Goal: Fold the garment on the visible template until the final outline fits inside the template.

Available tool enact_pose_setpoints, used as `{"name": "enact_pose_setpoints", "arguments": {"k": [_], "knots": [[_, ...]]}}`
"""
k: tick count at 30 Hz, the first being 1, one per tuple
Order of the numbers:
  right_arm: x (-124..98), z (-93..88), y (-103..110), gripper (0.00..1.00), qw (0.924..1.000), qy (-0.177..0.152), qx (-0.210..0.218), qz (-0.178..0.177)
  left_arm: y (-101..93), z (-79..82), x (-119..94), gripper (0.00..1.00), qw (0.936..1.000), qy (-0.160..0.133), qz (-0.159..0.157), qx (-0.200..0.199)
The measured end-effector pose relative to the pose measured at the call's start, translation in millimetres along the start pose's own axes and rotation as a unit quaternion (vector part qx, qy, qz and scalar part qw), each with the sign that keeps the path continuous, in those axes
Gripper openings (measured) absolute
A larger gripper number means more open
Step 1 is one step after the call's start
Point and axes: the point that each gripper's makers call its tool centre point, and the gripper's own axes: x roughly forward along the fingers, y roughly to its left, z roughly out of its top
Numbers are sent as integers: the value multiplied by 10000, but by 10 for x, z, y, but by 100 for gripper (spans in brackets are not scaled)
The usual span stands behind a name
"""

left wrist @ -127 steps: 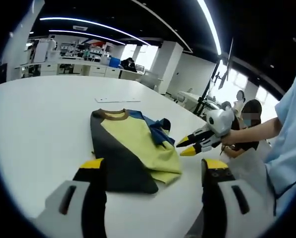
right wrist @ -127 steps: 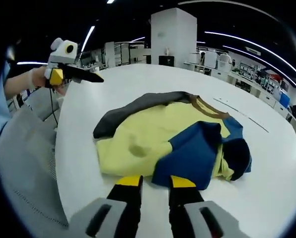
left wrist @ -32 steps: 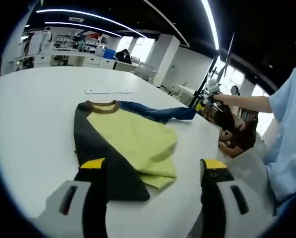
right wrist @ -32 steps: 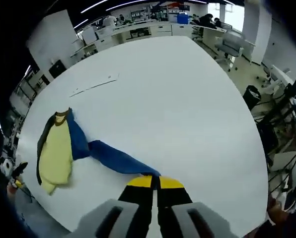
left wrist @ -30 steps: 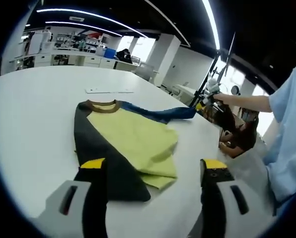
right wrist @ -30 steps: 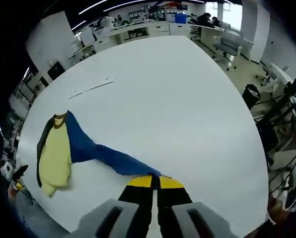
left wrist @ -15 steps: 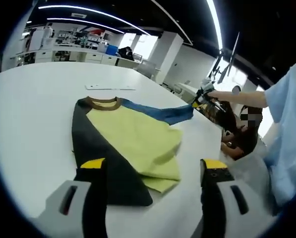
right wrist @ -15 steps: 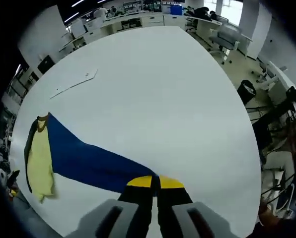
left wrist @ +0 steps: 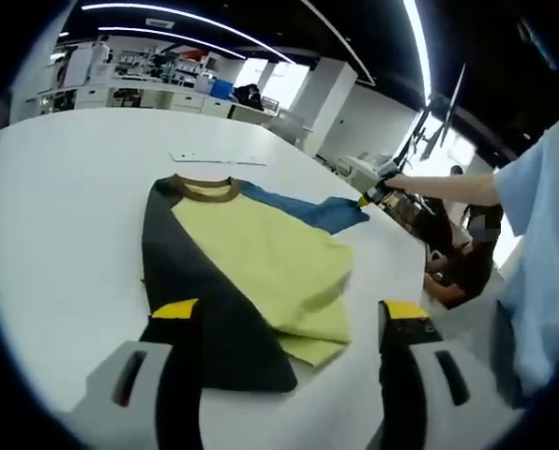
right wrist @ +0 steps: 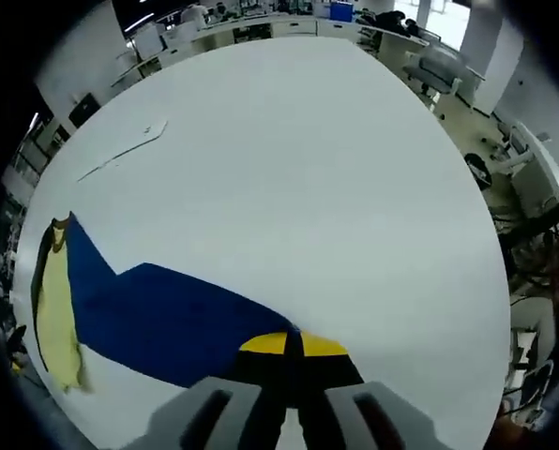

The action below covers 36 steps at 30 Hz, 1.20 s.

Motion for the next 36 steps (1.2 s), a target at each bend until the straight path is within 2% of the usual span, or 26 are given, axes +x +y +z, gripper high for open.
{"name": "enact_pose_setpoints", "arguments": {"k": [6,9,15,17,26,29,32,36], "knots": [[-58,-72,-18,0,9999,119,-55,-39,-27,9,40,74,10000,1,-45,-2],[-106,-212,-47,0,9993,360,-32,-40,-41,11,49,74,10000,-1,-62,9],[-179,-399,-74,0,9982,604,-31,-3,-52,0,38,74,10000,-8,-77,5],[-189,-381,-88,0,9987,494,-141,-39,-45,-10,34,74,10000,-2,-72,9],[-171,-364,-95,0,9987,464,-213,-60,-20,-7,-16,74,10000,-19,-45,-18],[-175,-336,-106,0,9980,336,-526,-89,-3,-4,-31,74,10000,-34,-18,-25],[-193,-342,-156,12,9958,255,-839,-243,-6,-4,-38,74,10000,-50,-18,-32],[-228,-361,-139,32,9935,15,-1119,-225,-16,-16,-38,74,10000,-57,-22,-20]]}}
